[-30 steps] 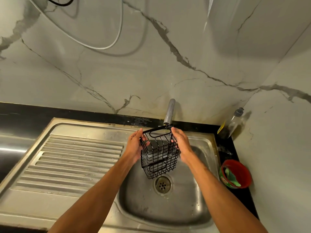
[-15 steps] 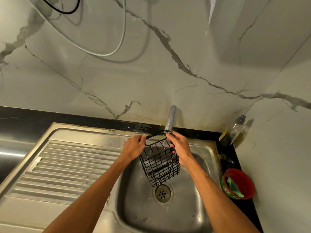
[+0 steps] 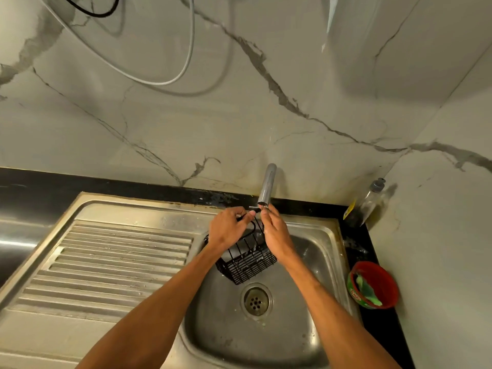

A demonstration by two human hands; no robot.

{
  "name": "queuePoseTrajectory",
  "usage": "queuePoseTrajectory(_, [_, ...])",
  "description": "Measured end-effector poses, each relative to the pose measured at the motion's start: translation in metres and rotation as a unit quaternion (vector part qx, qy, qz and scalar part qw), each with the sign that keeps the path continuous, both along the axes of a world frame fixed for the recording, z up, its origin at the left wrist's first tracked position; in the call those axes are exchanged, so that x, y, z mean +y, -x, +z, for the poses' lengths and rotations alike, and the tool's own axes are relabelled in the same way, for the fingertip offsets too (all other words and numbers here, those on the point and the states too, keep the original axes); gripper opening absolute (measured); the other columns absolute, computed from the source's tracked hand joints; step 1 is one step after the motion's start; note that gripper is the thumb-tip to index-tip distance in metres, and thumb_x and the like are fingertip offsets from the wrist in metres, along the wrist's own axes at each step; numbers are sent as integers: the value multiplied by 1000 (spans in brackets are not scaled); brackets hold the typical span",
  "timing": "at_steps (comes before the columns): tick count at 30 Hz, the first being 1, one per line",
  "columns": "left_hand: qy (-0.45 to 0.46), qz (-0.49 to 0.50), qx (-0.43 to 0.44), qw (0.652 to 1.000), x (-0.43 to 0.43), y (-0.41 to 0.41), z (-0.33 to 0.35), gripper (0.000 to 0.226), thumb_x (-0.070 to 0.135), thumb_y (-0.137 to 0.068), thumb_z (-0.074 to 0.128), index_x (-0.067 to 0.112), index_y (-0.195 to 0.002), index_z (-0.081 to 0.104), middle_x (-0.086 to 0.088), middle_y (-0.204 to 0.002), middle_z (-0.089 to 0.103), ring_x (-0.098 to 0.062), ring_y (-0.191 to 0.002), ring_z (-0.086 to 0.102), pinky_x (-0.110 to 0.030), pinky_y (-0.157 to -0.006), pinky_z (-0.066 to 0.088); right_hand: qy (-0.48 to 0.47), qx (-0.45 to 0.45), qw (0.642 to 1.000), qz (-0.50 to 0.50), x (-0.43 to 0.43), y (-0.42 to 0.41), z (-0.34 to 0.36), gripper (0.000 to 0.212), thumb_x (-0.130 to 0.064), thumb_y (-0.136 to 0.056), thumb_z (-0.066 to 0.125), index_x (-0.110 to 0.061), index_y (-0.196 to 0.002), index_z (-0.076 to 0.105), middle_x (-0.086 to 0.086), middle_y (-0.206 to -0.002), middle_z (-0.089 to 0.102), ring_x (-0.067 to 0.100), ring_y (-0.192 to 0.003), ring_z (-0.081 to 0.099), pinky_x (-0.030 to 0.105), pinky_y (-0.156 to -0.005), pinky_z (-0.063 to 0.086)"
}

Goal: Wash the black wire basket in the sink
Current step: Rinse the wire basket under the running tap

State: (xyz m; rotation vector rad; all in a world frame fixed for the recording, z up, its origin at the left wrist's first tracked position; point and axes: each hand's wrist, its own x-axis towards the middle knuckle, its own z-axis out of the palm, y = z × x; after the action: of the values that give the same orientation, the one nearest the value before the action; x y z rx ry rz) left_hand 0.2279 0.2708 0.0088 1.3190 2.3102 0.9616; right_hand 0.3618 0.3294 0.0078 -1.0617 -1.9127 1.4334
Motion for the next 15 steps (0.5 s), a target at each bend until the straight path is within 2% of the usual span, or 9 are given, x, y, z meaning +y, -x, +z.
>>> queuePoseTrajectory(3, [-11, 4, -34, 999, -5, -1, -5, 44, 54, -97, 56, 20, -69, 62, 6, -62, 62, -13, -61, 59, -33, -61, 50, -37, -4, 997, 60, -17, 4, 7, 42, -43, -107, 31, -43, -148, 38, -16, -159, 27, 3, -147, 22, 27, -116, 24])
queuePoseTrajectory(5, [-19, 18, -81, 996, -11, -3, -8, 47, 55, -95, 59, 23, -62, 57, 9, -54, 54, -10, -54, 51, -29, -57, 44, -15, 27, 997, 77, -17, 0, 1, 43, -41, -107, 30, -46, -150, 33, -17, -161, 26, -1, -148, 20, 25, -118, 22])
queuePoseTrajectory(9, [-45, 45, -167, 984, -28, -7, -14, 58, 72, -85, 61, 27, -51, 48, 12, -47, 45, -9, -49, 42, -32, -62, 43, 51, -37, 994, 87, -15, -15, -17, 56, -53, -105, 25, -39, -156, 10, -17, -164, -5, 3, -150, -3, 40, -125, 5])
queuePoseTrajectory(11, [-67, 54, -203, 975, -31, -7, -11, 60, 68, -85, 66, 27, -48, 43, 12, -46, 40, -10, -49, 38, -32, -61, 37, 18, -26, 995, 94, -25, -13, -15, 59, -58, -101, 27, -40, -156, 13, -22, -163, 2, -4, -149, 1, 33, -124, 8])
queuePoseTrajectory(13, [-97, 54, -256, 960, -33, -6, -10, 60, 61, -86, 70, 27, -47, 40, 11, -47, 37, -14, -51, 34, -35, -62, 33, -3, -15, 996, 90, -28, -11, -11, 53, -55, -103, 26, -43, -154, 22, -25, -162, 13, -7, -147, 11, 22, -119, 13])
queuePoseTrajectory(15, [-122, 48, -287, 949, -38, -6, -8, 58, 60, -85, 72, 26, -48, 42, 8, -49, 38, -15, -51, 33, -36, -62, 32, 17, -12, 997, 80, -19, -13, -8, 49, -52, -105, 25, -39, -152, 33, -19, -160, 25, -4, -145, 21, 20, -116, 18])
